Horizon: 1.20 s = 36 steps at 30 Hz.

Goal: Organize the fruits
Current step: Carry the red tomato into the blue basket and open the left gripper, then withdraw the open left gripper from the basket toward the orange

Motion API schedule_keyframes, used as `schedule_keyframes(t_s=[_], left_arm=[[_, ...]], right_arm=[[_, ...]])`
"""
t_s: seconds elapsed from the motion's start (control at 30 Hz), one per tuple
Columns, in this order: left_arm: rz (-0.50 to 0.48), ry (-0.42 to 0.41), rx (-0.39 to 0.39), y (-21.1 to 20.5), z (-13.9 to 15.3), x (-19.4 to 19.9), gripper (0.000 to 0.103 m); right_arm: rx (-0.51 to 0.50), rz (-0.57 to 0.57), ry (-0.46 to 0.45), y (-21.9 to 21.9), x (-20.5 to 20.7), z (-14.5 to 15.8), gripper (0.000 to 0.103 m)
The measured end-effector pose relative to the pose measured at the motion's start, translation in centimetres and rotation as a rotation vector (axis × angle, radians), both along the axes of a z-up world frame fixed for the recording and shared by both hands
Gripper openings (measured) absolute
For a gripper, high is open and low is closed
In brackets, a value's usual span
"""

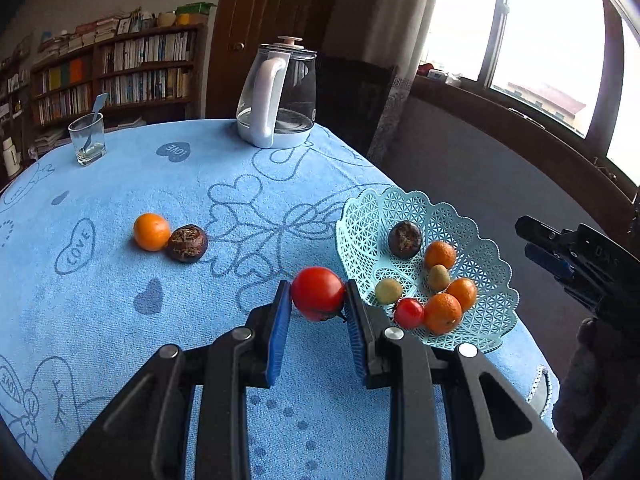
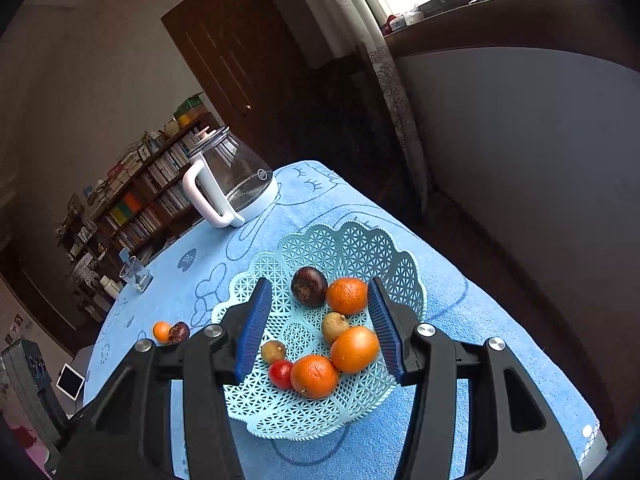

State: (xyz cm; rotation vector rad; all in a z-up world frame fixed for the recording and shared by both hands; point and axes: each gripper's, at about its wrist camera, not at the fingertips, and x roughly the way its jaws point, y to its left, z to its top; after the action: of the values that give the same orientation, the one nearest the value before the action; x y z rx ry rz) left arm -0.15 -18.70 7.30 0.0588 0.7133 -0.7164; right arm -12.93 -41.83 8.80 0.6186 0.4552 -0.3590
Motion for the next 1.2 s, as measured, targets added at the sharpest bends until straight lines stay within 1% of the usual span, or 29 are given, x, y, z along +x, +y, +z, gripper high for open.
schedule_keyframes(t_s=[0.2, 0.4, 0.43, 0.47, 0.5, 0.53, 0.57, 0.6, 0.77, 0.9, 0.97, 1.17, 1.2], left_arm=[[-0.064, -0.006, 0.017, -2.8, -0.1, -0.6, 0.027], [-0.12, 0.024, 0.016, -4.9, -1.0, -0.6, 0.028], [-0.128, 0.025, 0.016, -5.2, -1.1, -0.6, 0.029], [-0.132, 0.026, 0.021, -5.4, -1.2, -0.7, 0.033], [-0.131, 0.028, 0.024, -5.4, -1.3, -0.7, 0.038], [-0.124, 0.028, 0.021, -5.3, -1.3, -0.6, 0.05], [-0.115, 0.026, 0.015, -5.1, -1.4, -0.6, 0.053], [-0.11, 0.027, 0.012, -4.9, -1.3, -0.5, 0.053], [-0.069, 0.043, -0.002, -3.7, -1.3, 0.3, 0.053], [-0.038, 0.041, -0.003, -2.8, -1.2, 0.7, 0.059], [-0.024, 0.039, -0.009, -2.3, -1.0, 1.0, 0.063], [0.034, 0.045, -0.029, -0.4, -0.6, 1.9, 0.065], [0.045, 0.049, -0.032, 0.0, -0.6, 2.2, 0.065]], right_arm=[[0.008, 0.002, -0.002, 0.0, 0.1, 0.1, 0.052], [0.016, 0.007, -0.006, 0.1, 0.0, 0.1, 0.052], [0.017, 0.009, -0.006, 0.1, 0.1, 0.1, 0.052], [0.018, 0.01, -0.006, 0.2, 0.1, 0.1, 0.052], [0.019, 0.011, -0.007, 0.2, 0.0, 0.1, 0.053], [0.021, 0.01, -0.01, 0.2, 0.0, 0.2, 0.057], [0.023, 0.006, -0.014, 0.1, -0.1, 0.2, 0.059], [0.024, 0.004, -0.016, 0.1, -0.1, 0.2, 0.061], [0.028, 0.003, -0.013, 0.1, -0.1, 0.1, 0.062], [0.026, 0.01, -0.009, 0.3, 0.0, 0.0, 0.064], [0.027, 0.012, -0.009, 0.4, 0.1, 0.0, 0.065], [0.03, 0.007, -0.013, 0.4, 0.1, -0.1, 0.068], [0.032, 0.004, -0.018, 0.4, 0.0, -0.1, 0.072]])
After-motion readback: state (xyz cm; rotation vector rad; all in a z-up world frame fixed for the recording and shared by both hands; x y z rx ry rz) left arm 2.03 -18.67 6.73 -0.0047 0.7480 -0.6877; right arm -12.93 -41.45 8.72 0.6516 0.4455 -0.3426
